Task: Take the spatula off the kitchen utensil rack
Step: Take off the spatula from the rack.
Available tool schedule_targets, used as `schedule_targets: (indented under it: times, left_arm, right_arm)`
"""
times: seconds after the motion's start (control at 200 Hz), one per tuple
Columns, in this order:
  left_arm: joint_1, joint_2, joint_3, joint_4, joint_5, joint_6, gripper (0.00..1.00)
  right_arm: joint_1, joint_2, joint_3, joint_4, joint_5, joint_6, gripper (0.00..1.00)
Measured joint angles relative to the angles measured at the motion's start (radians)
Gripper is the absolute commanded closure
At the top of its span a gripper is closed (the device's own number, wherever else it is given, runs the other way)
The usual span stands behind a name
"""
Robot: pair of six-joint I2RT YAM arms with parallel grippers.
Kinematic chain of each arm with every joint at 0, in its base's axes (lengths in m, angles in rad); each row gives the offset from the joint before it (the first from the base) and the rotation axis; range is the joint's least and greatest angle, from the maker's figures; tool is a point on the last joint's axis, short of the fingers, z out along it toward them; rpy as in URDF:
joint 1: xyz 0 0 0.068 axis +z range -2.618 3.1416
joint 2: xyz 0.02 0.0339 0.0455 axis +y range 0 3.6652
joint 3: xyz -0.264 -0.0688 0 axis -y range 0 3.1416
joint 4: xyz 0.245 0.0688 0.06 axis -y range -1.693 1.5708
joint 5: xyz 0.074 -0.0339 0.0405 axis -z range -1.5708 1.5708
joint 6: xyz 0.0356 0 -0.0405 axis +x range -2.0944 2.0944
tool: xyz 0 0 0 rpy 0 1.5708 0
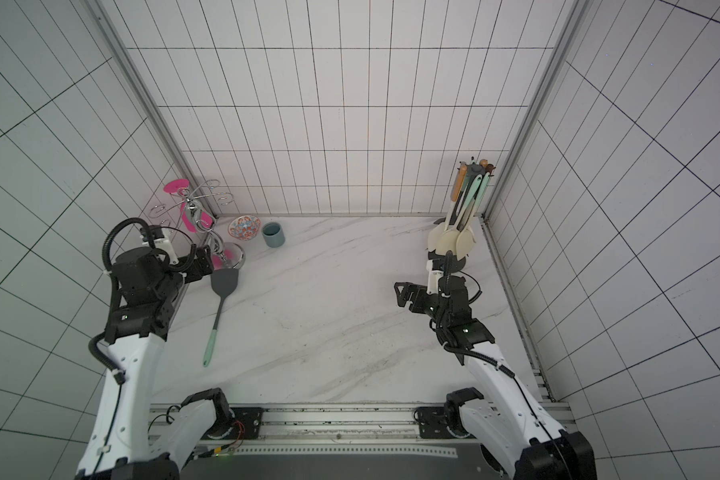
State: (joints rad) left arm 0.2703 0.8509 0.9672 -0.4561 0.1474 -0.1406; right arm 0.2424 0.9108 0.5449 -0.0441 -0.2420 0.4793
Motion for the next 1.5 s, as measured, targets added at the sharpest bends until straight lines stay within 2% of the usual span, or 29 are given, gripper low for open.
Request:
schedule_targets:
  times: [0.16,0.27,0.33,0.405,0.525,0.595,0.69,0.83,0.945,1.04,1.169,1.299,1.499]
  left_arm:
    - [-0.001,-0.109,-0.136,0.163,0.182,-0.151,0.02]
    - [-0.01,-0.108,-0.302,0.321,0.303,-0.299,0.02]
    - [-0.053,-0.08,-0.37,0.381,0.325,-0.361,0.02]
    - [-0.195,-0.031,-0.41,0.42,0.302,-0.396,0.02]
    - [-0.537,0.046,-0.412,0.494,0.177,-0.391,0.02]
    - [-0.697,0.113,-0.396,0.532,0.095,-0.378,0.03]
    - [-0.858,0.23,-0.355,0.556,-0.011,-0.35,0.03]
    - [-1.014,0.338,-0.328,0.568,-0.136,-0.277,0.03]
    - [-1.053,0.342,-0.359,0.598,-0.2,-0.2,0.03]
    - [-1.053,0.336,-0.446,0.68,-0.252,-0.165,0.03]
    - [-1.055,0.376,-0.576,0.793,-0.254,-0.165,0.03]
    - [-1.059,0.461,-0.536,0.798,-0.201,-0.174,0.03]
    - [-1.067,0.462,-0.51,0.857,-0.153,-0.188,0.03]
  right_arm:
    - [0.0,0.002,0.0,-0.005,0.049,0.017,0.01]
    - [0.0,0.002,0.0,-0.002,0.095,0.037,0.01]
    - [0.0,0.001,0.0,0.003,0.119,0.049,0.01]
    - [0.0,-0.003,0.0,0.003,0.148,0.062,0.01]
    - [-0.002,-0.039,-0.001,-0.005,0.184,0.063,0.01]
    - [-0.01,-0.079,-0.014,0.002,0.192,0.059,0.01]
    - [-0.027,-0.134,-0.053,0.026,0.19,0.044,0.01]
    - [-0.042,-0.126,-0.069,0.03,0.18,0.017,0.01]
    - [-0.047,-0.089,-0.069,0.028,0.174,0.001,0.01]
    - [-0.047,-0.083,-0.069,0.027,0.168,-0.019,0.0]
    - [-0.057,-0.079,-0.066,0.015,0.151,-0.067,0.09]
    - [-0.117,-0.015,-0.029,-0.023,0.119,-0.103,0.21]
    - [-0.268,0.137,0.117,0.019,0.045,-0.093,0.24]
